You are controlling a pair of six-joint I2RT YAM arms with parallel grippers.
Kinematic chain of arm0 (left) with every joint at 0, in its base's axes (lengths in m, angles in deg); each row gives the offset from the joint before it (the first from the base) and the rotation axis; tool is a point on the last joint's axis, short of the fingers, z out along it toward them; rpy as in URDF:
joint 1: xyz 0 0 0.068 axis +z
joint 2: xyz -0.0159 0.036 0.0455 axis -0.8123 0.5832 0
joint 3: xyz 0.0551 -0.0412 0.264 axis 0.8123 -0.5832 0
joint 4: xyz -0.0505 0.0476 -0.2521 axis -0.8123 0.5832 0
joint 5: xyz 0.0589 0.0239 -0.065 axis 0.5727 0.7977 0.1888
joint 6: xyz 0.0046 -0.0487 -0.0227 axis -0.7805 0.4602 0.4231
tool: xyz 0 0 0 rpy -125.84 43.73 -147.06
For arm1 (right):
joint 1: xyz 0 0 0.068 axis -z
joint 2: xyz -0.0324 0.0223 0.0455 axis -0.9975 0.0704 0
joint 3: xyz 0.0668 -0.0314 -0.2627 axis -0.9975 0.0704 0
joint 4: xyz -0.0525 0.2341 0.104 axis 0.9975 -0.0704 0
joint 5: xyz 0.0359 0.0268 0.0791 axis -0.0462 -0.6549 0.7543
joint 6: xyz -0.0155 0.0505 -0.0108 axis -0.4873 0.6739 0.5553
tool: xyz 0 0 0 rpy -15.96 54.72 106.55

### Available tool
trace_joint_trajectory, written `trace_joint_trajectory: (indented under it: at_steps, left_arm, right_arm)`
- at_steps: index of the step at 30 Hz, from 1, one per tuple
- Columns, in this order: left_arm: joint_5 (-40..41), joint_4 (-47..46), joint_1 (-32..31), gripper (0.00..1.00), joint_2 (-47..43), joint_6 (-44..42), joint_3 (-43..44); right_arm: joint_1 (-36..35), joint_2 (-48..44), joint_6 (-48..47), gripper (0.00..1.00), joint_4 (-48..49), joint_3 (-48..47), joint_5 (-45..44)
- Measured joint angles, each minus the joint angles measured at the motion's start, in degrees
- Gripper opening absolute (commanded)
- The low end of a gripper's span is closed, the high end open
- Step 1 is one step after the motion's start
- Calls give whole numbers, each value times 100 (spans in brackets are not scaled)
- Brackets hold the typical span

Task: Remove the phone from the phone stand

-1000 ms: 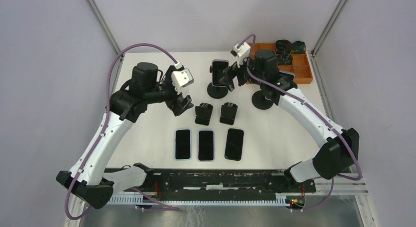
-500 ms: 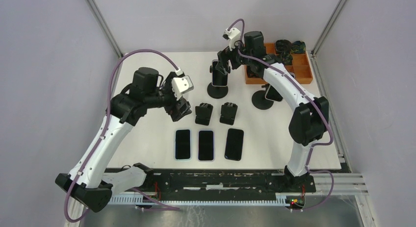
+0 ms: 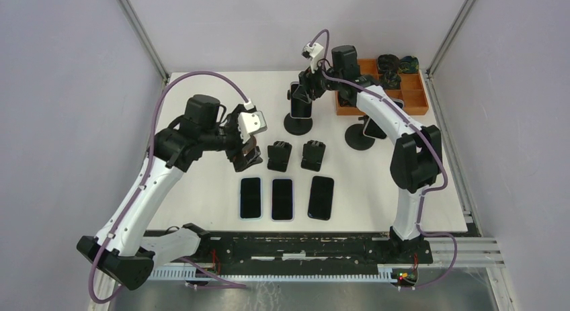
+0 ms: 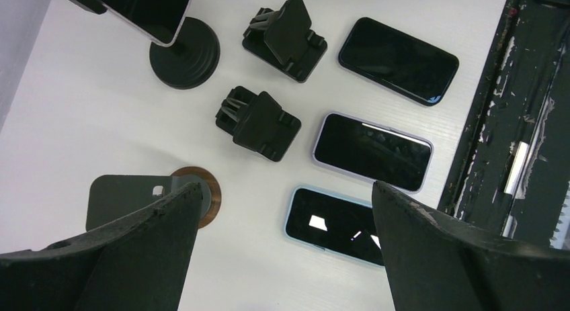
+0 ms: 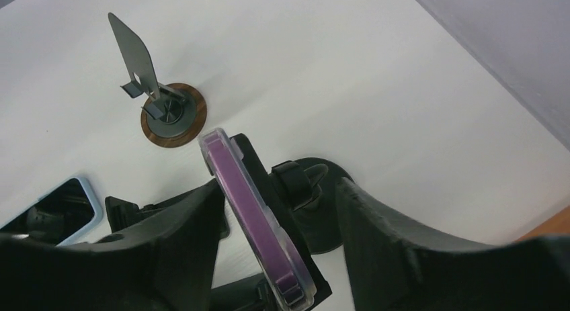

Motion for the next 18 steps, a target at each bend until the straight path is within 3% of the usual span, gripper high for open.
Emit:
trace_joint_trajectory:
  at_steps: [5,11,18]
  left_arm:
    - [-98,111,0,100,105,-46,0]
    - [-83,177,0,100,166,-111,0]
    - [42,11,103,100,251,-109,-31]
  right_arm:
    - [4,190,52,22,50,0,256]
    - [55,192,186,0,103,0,352]
    - [144,192,778,0,269,20,557]
